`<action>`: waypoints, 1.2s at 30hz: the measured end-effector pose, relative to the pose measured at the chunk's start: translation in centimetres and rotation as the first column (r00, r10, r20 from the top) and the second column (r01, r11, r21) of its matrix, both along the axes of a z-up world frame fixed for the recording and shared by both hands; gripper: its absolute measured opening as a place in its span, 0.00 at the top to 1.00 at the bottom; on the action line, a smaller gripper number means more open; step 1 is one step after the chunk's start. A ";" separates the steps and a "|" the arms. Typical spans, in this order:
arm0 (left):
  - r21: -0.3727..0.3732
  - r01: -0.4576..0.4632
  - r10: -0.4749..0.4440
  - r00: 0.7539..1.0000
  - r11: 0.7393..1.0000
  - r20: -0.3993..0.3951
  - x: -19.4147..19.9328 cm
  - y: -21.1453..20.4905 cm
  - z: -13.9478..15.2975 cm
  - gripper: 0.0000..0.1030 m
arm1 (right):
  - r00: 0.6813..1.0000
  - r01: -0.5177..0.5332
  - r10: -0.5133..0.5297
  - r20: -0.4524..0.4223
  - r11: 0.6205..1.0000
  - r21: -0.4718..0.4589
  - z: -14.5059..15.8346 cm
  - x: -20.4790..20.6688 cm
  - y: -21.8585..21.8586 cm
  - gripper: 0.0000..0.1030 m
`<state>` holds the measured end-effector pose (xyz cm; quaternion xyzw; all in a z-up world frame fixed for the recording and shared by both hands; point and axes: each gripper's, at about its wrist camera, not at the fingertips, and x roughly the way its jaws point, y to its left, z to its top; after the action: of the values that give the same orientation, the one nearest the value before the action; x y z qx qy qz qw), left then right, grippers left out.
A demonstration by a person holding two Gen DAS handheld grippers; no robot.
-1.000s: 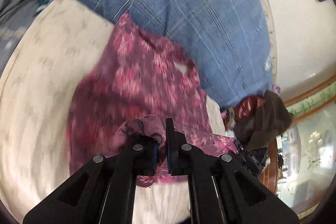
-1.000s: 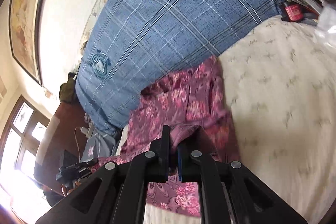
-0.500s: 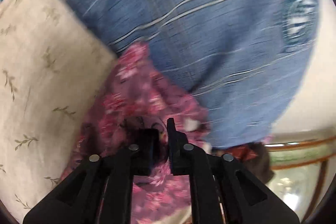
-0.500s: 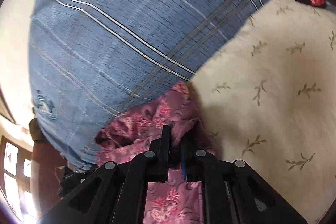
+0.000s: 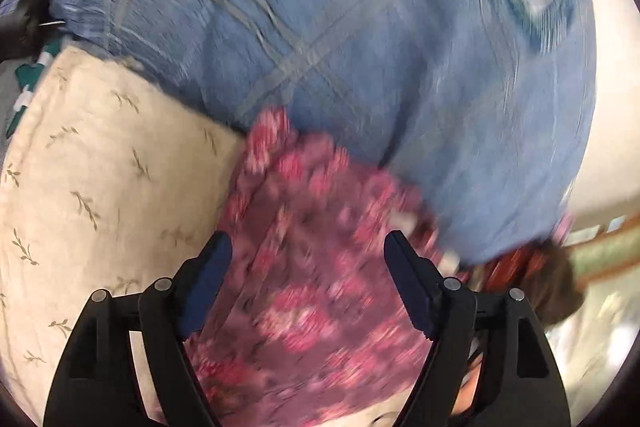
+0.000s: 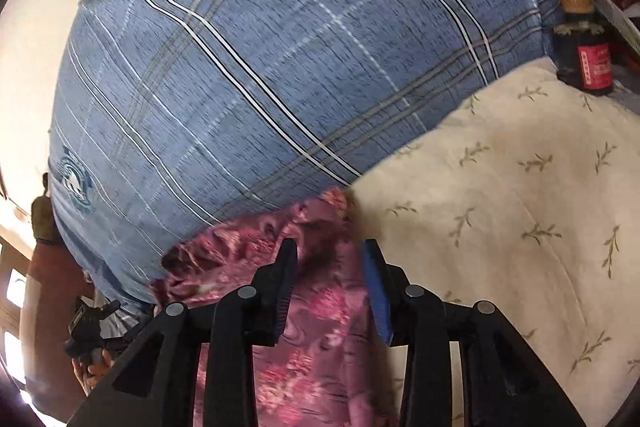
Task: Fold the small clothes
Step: 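Fold the held shirt edge toward the pillow with both tools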
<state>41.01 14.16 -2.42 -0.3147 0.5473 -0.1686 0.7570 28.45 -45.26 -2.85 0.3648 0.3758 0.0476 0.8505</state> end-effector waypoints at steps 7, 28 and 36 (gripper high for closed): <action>0.403 0.183 -0.238 0.967 0.897 0.090 -0.9 -5.0 0.2 0.24 | 0.994 -0.105 0.104 -0.026 0.991 -0.080 -0.7 0.3 2.1 0.57; 0.354 0.002 -0.019 0.999 0.935 0.042 3.6 -1.6 -2.2 0.33 | 0.995 -0.053 0.042 -0.087 0.991 -0.125 -2.5 3.9 1.9 0.47; 0.245 -0.083 0.047 0.988 0.966 0.149 3.3 -3.2 -1.5 0.95 | 0.987 -0.025 0.058 0.151 0.977 -0.212 3.3 3.6 2.7 0.96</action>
<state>44.32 10.97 -3.96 -0.2215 0.4981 -0.0951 0.8330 32.00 -42.60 0.47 0.2604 0.3183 0.0541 0.9099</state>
